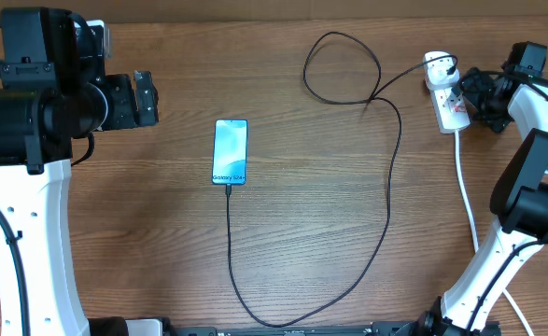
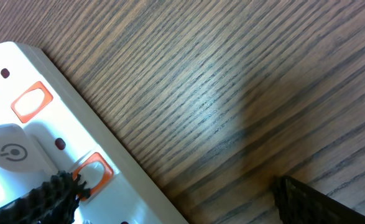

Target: Plug charger to phone and switch on socket

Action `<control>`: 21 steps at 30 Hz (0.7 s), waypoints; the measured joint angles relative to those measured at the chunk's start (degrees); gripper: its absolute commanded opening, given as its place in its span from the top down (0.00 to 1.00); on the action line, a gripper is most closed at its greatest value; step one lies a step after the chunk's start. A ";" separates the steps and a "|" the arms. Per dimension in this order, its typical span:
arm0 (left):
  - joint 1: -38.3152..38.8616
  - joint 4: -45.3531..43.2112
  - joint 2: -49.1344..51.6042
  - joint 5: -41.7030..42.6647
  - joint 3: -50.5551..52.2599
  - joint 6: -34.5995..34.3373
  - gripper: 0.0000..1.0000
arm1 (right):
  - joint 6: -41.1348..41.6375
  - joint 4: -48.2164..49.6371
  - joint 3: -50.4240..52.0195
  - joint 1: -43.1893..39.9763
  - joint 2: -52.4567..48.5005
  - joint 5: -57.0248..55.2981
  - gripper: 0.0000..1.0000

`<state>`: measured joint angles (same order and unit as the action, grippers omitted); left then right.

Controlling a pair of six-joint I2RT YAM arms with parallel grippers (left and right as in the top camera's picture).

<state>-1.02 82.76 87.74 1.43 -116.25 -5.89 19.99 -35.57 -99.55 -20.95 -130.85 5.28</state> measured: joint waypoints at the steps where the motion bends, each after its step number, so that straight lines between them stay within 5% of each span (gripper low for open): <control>1: 0.00 0.00 0.00 0.00 0.00 0.00 0.00 | -0.09 0.13 0.00 0.00 0.00 -0.17 0.00; 21: 0.00 -0.02 0.00 0.00 0.00 0.00 0.00 | 1.88 1.27 0.00 -0.44 -0.07 -0.79 0.00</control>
<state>-1.02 82.74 87.74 1.43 -116.25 -5.89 21.87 -34.30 -99.55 -21.39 -130.91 4.49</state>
